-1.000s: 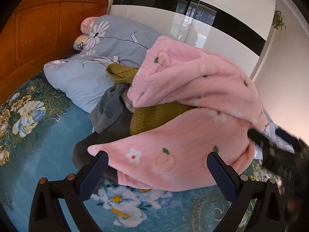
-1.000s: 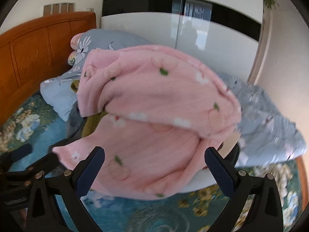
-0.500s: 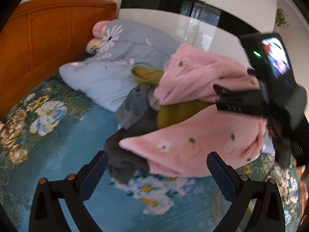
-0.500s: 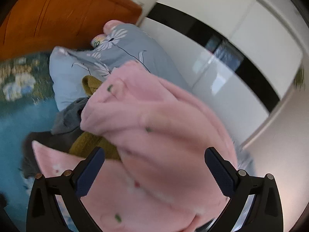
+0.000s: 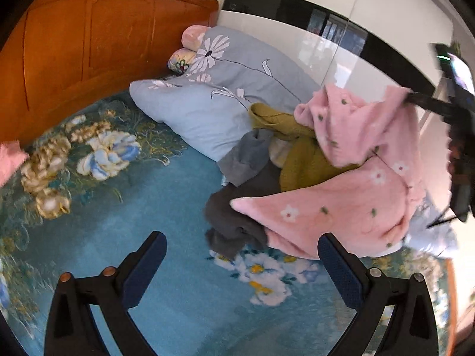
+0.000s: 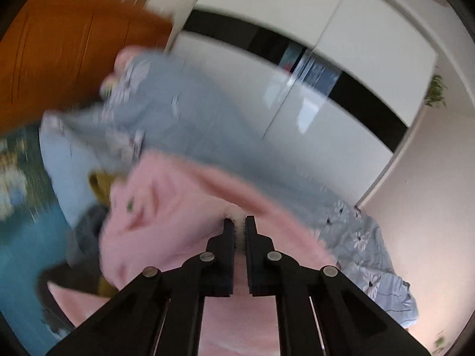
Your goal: Fold clothes
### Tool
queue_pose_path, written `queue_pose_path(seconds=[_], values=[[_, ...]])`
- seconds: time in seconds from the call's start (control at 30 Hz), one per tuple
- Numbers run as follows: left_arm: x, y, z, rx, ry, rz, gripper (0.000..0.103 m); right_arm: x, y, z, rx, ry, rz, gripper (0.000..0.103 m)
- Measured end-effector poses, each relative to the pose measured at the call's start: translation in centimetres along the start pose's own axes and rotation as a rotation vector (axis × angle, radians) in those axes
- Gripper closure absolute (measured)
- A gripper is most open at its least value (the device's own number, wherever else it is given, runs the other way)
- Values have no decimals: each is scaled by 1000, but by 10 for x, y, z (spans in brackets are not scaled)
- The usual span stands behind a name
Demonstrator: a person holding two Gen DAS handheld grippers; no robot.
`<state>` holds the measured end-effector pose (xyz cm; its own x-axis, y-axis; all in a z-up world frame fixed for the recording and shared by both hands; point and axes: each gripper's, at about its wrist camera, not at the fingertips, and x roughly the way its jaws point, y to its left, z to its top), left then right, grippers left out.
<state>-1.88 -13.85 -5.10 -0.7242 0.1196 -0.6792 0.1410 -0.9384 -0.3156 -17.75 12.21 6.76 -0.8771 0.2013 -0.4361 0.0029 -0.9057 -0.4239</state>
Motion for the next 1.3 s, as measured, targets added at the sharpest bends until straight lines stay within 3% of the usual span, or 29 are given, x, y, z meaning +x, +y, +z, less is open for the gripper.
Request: queue_pose_path(seconds=[0.17,0.37,0.43,0.53,0.67,0.73,0.77,0.8,0.87,1.07,1.17,1.23,1.27,1.3], values=[[-22,3,-9,-121,5,-81,0,-62,-53,15,139,-104,28,100],[-54,6,-23,-183,-5,-124,0,-180,-107,3,201,-261,55,103],[-61,3,-30,-197,1,-143,0,-199,-104,-1,171,-252,65,103],[-68,0,-41,-193,11,-155,0,-196,-91,-15,131,-168,111,103],[-71,2,-52,-216,28,-161,0,-160,-66,-48,199,-30,276,102],[-71,6,-54,-231,32,-161,0,-134,-47,-68,268,55,362,74],[-71,8,-55,-239,35,-161,0,-122,-39,-75,296,80,385,41],[-71,9,-56,-247,37,-161,0,-112,-32,-85,332,106,406,26],[-67,16,-57,-257,39,-152,0,-84,-18,-104,402,175,454,26],[-54,38,-60,-297,64,-119,0,-6,16,-135,602,332,471,26],[-50,49,-60,-315,72,-109,0,22,29,-132,621,379,404,26],[-50,56,-60,-321,69,-103,0,37,28,-133,655,436,366,41],[-51,59,-61,-322,68,-98,0,43,26,-134,677,463,354,80],[-52,61,-61,-323,65,-94,0,45,21,-134,719,481,361,95]])
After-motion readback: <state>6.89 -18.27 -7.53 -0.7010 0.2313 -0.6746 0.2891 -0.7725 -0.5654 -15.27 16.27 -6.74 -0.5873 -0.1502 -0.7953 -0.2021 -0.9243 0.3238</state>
